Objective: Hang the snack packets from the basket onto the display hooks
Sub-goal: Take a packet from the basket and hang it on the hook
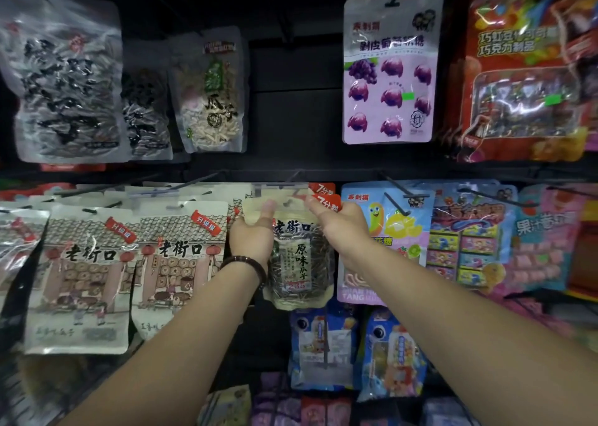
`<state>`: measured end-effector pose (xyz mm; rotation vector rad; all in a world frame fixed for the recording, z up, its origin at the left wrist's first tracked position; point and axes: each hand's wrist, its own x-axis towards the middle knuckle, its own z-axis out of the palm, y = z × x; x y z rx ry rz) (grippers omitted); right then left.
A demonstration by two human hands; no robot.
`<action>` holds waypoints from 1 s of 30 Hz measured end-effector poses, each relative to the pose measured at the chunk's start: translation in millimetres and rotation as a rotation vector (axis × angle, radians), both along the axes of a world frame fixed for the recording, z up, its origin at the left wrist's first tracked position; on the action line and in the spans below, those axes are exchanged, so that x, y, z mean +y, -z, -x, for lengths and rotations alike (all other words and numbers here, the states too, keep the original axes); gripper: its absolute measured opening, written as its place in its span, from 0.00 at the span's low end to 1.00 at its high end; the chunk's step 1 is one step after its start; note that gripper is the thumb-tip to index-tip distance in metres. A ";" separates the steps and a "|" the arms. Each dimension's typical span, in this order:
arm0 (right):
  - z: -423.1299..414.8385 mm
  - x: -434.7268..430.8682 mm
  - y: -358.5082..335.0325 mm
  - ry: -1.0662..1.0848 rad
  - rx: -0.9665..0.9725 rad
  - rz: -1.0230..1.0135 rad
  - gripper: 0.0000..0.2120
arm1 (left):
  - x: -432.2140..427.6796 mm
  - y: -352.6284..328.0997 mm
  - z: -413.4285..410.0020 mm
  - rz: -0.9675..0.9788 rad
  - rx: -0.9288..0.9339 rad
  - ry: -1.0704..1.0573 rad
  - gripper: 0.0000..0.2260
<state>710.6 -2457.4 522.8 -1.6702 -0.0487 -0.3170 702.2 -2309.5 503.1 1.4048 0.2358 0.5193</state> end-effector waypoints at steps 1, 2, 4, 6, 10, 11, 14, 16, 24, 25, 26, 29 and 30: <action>1.6 -2.3 2.2 -0.007 -0.009 0.009 0.20 | 0.3 1.0 0.4 -0.010 0.008 -0.015 0.39; 5.7 -5.1 4.0 -0.009 -0.007 0.025 0.20 | 0.4 1.6 1.8 -0.031 0.027 -0.036 0.36; 15.9 -11.3 10.7 0.002 0.018 0.074 0.21 | -2.0 6.0 8.8 -0.074 0.067 -0.060 0.29; 30.0 -18.0 22.5 0.026 0.028 0.163 0.25 | -9.5 15.2 21.8 -0.126 0.129 -0.048 0.33; 70.1 -30.9 62.0 0.068 -0.032 0.342 0.32 | -26.7 51.2 56.6 -0.297 0.087 -0.049 0.48; 82.4 -35.8 75.8 0.068 -0.072 0.368 0.31 | -32.1 62.3 70.9 -0.359 0.052 -0.060 0.48; 124.5 -56.5 122.6 0.033 -0.185 0.449 0.19 | -44.1 103.1 118.0 -0.618 -0.042 -0.129 0.41; 151.5 -71.5 161.8 -0.005 -0.205 0.493 0.11 | -46.1 144.6 145.1 -0.762 -0.120 -0.125 0.33; 266.8 -135.4 372.8 -0.176 0.283 0.475 0.04 | -38.0 368.2 237.9 -1.288 0.085 0.594 0.11; 277.4 -141.3 399.1 -0.152 0.351 0.470 0.03 | -38.5 389.9 246.4 -1.282 0.153 0.660 0.13; 286.6 -146.8 425.9 -0.136 0.425 0.459 0.03 | -39.9 409.8 252.8 -1.262 0.205 0.715 0.14; 306.2 -162.7 504.0 -0.126 0.664 0.408 0.04 | -47.6 455.5 261.6 -1.224 0.358 0.850 0.13; 313.0 -168.5 525.3 -0.102 0.755 0.378 0.04 | -49.8 467.5 264.3 -1.229 0.408 0.876 0.11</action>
